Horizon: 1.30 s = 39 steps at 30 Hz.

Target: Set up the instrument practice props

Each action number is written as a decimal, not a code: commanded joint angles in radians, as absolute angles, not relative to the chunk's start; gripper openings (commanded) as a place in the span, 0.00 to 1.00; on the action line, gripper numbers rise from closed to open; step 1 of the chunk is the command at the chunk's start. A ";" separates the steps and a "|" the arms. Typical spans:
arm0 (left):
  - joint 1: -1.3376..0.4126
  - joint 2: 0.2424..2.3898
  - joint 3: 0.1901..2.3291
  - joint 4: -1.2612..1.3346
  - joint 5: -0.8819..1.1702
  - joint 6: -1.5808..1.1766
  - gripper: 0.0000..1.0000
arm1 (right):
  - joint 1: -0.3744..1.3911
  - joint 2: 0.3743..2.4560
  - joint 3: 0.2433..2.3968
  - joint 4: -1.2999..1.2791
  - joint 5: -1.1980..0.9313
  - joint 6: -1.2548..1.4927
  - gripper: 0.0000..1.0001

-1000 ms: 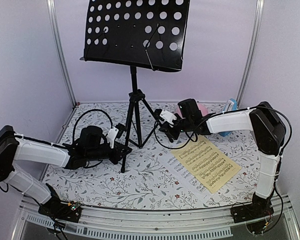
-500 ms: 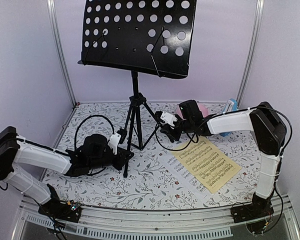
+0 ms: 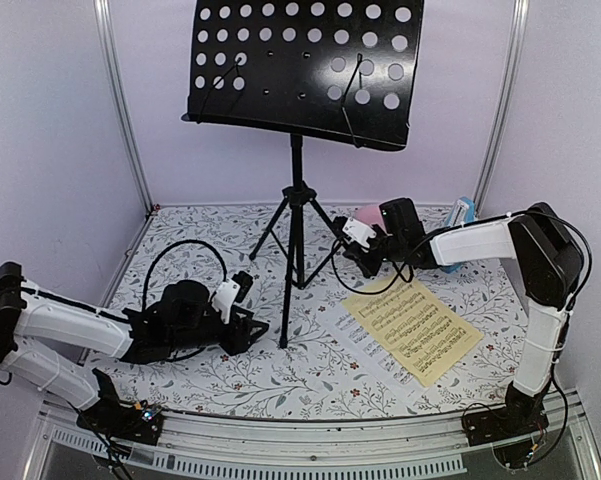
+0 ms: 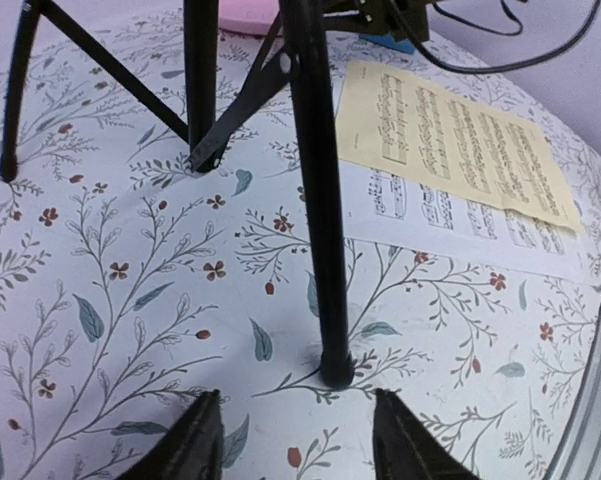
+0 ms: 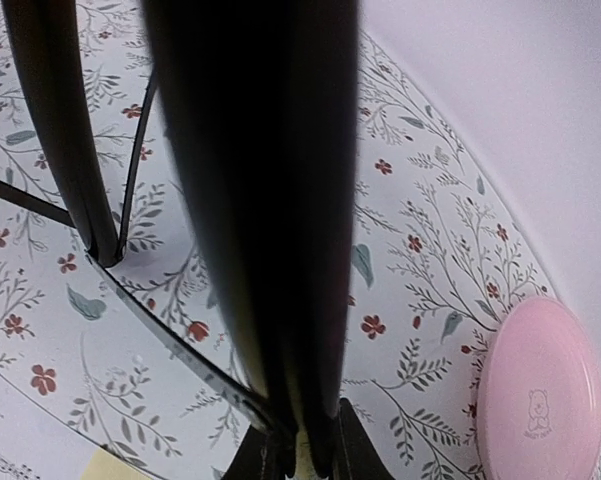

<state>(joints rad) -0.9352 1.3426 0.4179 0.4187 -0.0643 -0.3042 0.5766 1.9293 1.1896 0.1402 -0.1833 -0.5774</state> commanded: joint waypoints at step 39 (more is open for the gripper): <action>-0.429 2.161 1.407 0.320 0.327 0.715 0.62 | 0.553 1.924 1.301 0.061 -0.100 -0.595 0.00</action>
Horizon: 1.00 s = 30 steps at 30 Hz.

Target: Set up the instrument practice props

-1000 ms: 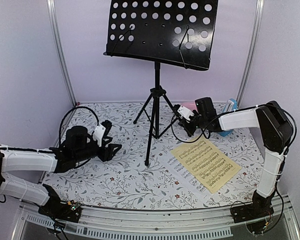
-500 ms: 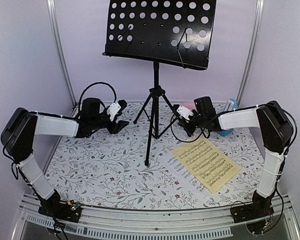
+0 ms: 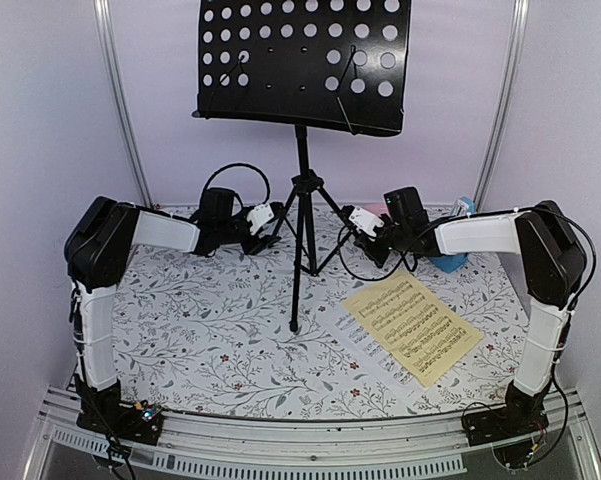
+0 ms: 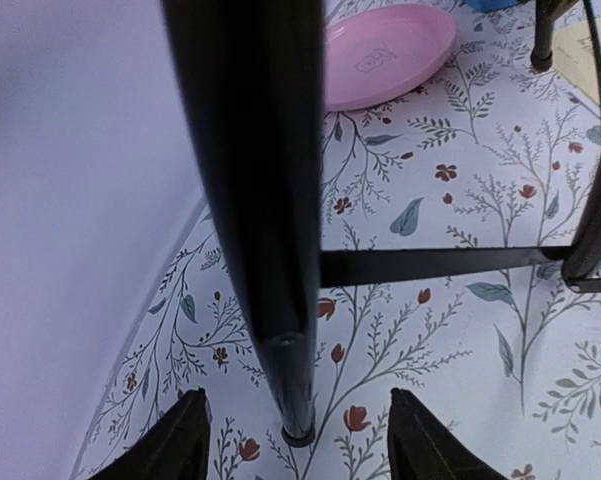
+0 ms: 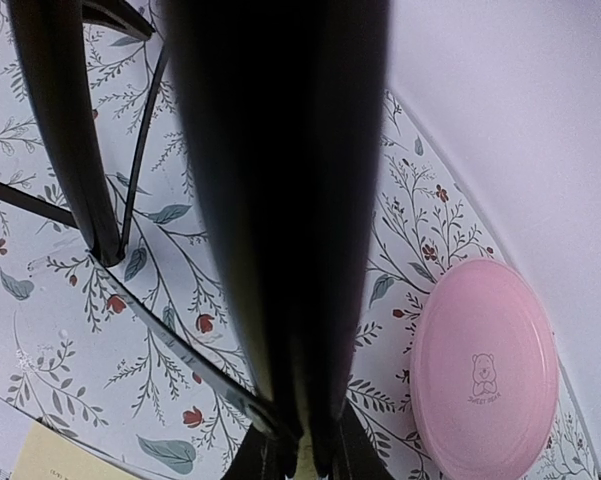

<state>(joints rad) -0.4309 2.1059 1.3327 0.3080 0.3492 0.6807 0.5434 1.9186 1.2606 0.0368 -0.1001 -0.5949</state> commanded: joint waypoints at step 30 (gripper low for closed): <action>-0.442 2.181 1.377 0.528 0.389 0.669 0.05 | 0.546 1.966 1.317 0.075 -0.105 -0.613 0.00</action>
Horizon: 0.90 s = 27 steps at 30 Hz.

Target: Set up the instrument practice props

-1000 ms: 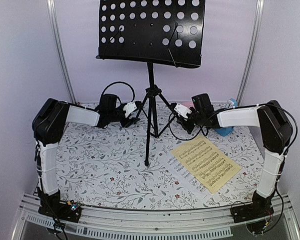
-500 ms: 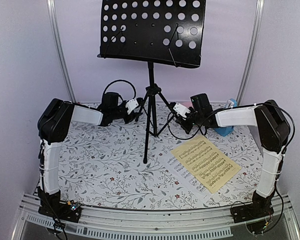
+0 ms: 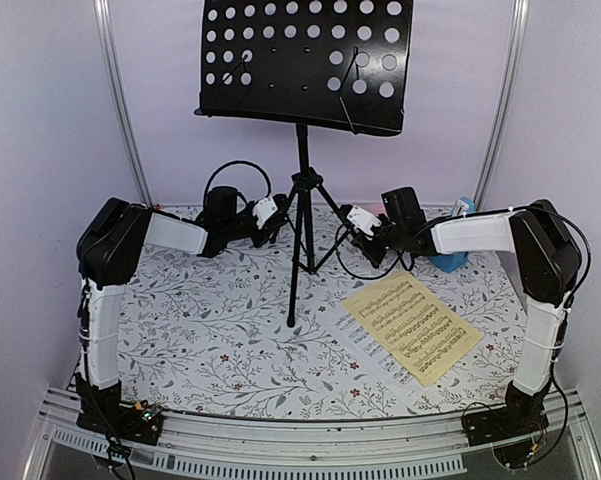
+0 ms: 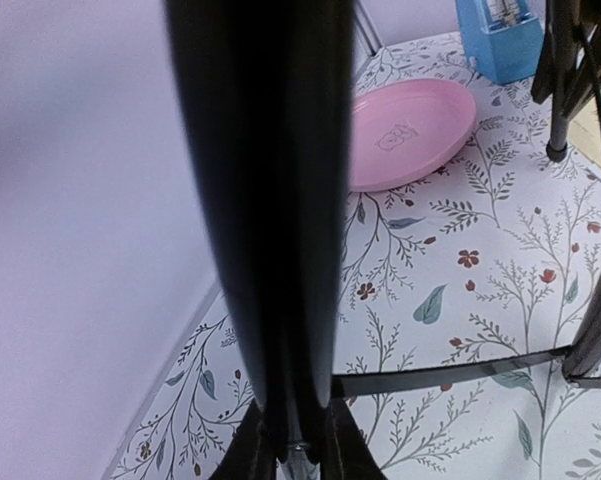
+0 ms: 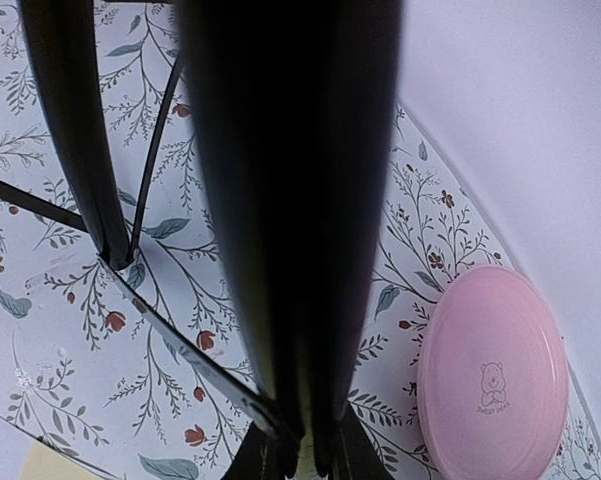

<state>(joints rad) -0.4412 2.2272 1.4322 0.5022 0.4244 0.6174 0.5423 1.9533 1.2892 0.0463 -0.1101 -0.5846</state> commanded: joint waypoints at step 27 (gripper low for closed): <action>-0.225 2.066 1.252 0.520 0.226 0.730 0.00 | 0.485 2.262 1.674 0.099 0.010 -0.649 0.00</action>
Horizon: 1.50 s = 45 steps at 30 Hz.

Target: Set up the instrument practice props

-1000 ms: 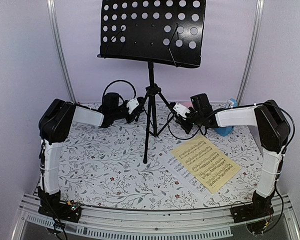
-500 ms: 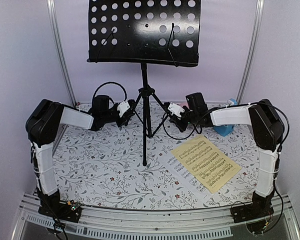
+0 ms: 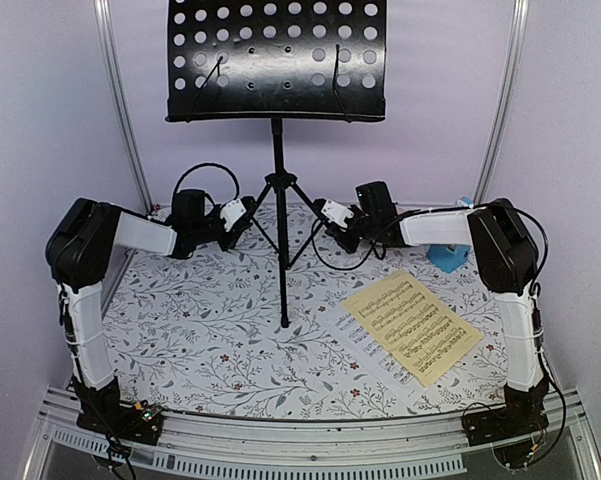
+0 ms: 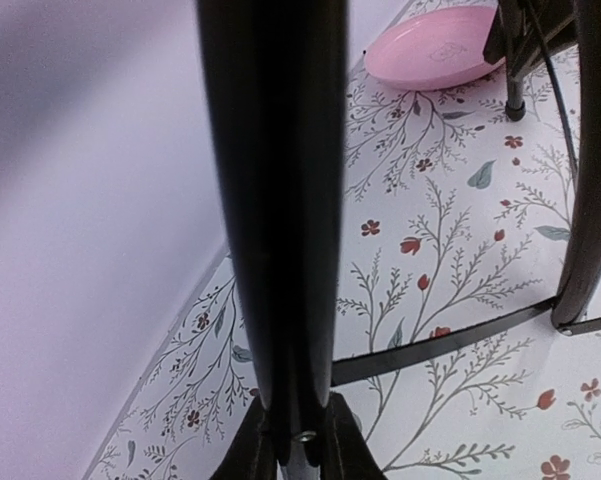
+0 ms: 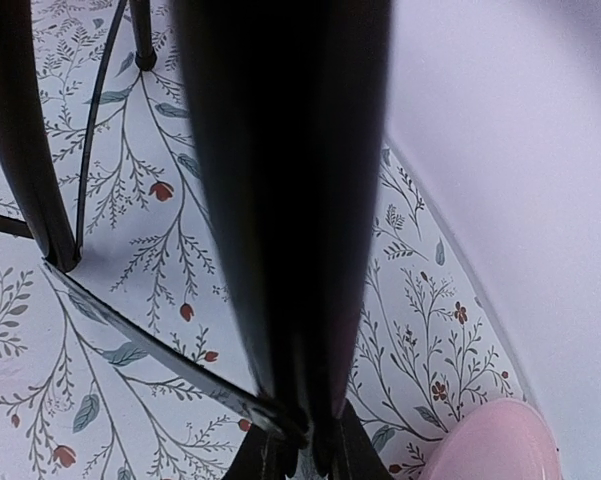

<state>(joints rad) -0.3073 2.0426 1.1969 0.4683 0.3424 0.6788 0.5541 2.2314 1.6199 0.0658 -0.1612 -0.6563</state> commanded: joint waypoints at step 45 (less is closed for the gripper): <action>-0.667 1.601 0.587 0.664 0.374 -0.373 0.60 | 0.528 2.234 1.601 0.181 -0.284 -0.612 0.60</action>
<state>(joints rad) -0.6544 1.5471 0.5888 0.5659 0.3916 -0.2665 0.5320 2.1807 1.5646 0.1738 -0.2470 -0.6258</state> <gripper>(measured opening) 0.599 0.602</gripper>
